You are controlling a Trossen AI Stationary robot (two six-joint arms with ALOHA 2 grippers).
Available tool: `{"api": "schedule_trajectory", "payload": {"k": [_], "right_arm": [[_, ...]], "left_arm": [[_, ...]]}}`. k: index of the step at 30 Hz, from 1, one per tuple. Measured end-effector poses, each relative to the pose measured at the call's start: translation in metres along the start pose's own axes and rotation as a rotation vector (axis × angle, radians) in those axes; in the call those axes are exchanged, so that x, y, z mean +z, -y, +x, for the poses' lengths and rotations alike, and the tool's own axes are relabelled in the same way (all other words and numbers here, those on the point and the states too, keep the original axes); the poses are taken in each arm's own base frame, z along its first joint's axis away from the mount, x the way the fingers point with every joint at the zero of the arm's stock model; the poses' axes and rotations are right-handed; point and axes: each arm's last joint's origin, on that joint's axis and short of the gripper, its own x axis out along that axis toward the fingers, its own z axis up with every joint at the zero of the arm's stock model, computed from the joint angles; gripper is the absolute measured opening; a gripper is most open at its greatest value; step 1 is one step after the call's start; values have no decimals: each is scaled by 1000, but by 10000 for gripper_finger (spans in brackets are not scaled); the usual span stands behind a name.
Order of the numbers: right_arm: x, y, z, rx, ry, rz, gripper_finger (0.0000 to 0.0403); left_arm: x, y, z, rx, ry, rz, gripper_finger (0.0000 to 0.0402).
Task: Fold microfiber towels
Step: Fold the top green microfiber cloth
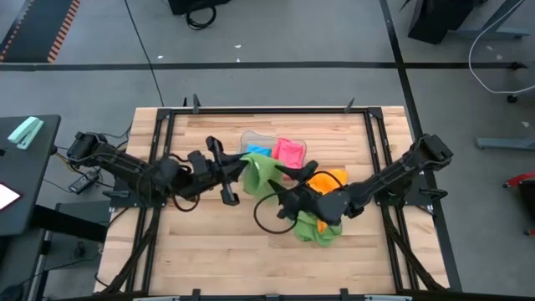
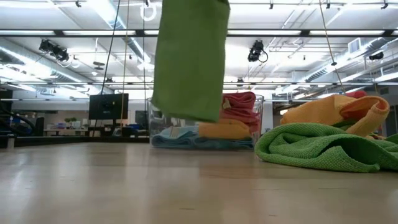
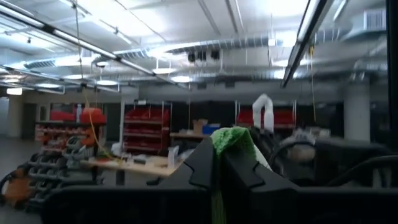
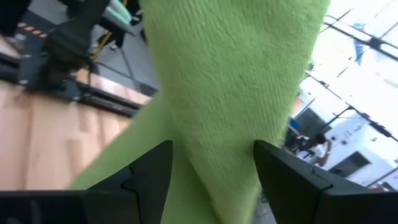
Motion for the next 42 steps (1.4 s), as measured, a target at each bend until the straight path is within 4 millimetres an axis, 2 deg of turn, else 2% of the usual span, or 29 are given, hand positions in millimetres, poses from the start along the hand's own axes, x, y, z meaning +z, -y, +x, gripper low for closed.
{"api": "schedule_trajectory", "payload": {"k": [3,10,15,18,26,33,38,42], "right_arm": [[2,5,6,-8,25,-14,235],[6,12,15,32,130,-24,235],[5,17,24,32,168,-31,235],[8,20,23,15,196,-55,235],[16,36,10,-62,158,-108,235],[16,13,-19,67,134,-90,235],[6,2,-21,149,71,-1,235],[7,1,-22,196,94,70,235]], "left_arm": [[4,-1,0,2,38,-21,32],[4,-6,4,-20,70,-23,9],[4,-12,7,-11,84,-44,29],[3,-12,8,-11,74,-35,34],[-10,-9,8,-24,-49,51,9],[-21,-11,7,89,-169,178,26],[-25,-17,9,138,-208,227,9],[-31,-19,11,156,-223,233,18]]}}
